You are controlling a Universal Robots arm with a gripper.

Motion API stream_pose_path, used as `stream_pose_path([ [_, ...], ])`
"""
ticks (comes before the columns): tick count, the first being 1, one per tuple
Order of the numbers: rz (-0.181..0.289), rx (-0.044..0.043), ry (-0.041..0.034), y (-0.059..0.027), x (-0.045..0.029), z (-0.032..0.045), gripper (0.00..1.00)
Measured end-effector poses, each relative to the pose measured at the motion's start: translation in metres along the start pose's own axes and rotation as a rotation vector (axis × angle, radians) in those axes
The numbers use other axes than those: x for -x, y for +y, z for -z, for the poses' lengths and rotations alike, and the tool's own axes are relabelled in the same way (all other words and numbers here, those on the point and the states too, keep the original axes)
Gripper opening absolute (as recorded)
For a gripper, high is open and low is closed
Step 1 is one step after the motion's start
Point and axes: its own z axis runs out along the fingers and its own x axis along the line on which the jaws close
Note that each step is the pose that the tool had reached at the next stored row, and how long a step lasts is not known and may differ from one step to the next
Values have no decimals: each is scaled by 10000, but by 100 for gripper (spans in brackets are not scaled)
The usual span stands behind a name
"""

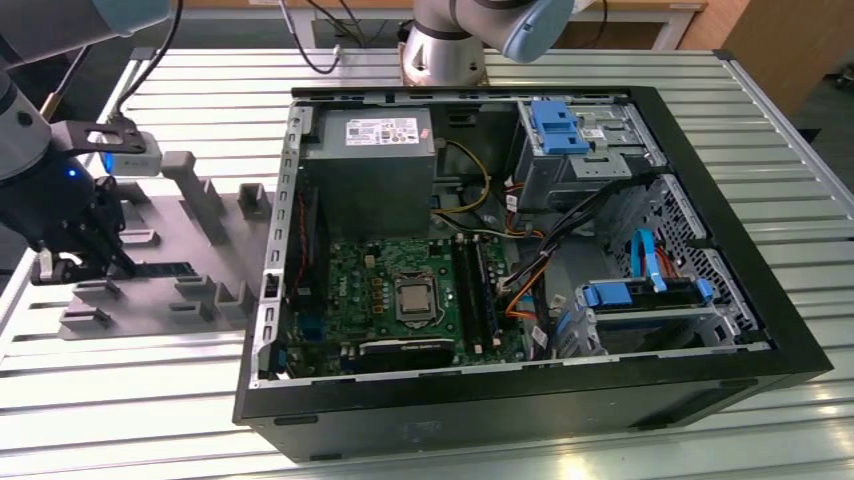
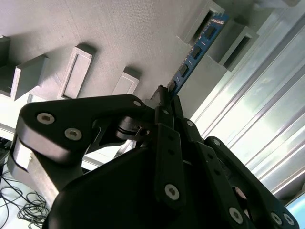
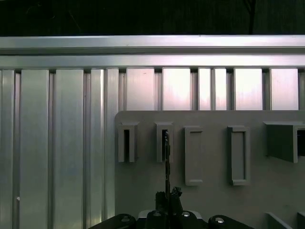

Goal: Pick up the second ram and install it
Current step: 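Pick up the second ram and move it above second insertion slot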

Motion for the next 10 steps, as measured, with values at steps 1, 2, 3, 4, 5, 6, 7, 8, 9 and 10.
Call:
stream_pose_path([
  [1,0,-1,0,0,0,4,14],
  [2,1,0,0,0,0,9,14],
  [3,0,0,-1,0,0,14,14],
  [4,0,-3,-2,0,0,16,14],
  [5,0,-2,-2,-1,0,19,14],
  [6,0,-1,0,0,0,23,14],
  [7,1,0,0,0,0,28,14],
  [8,0,-1,-1,0,0,31,14],
  [9,0,-1,-1,-1,0,35,14],
  [10,0,0,-1,-1,0,40,14],
])
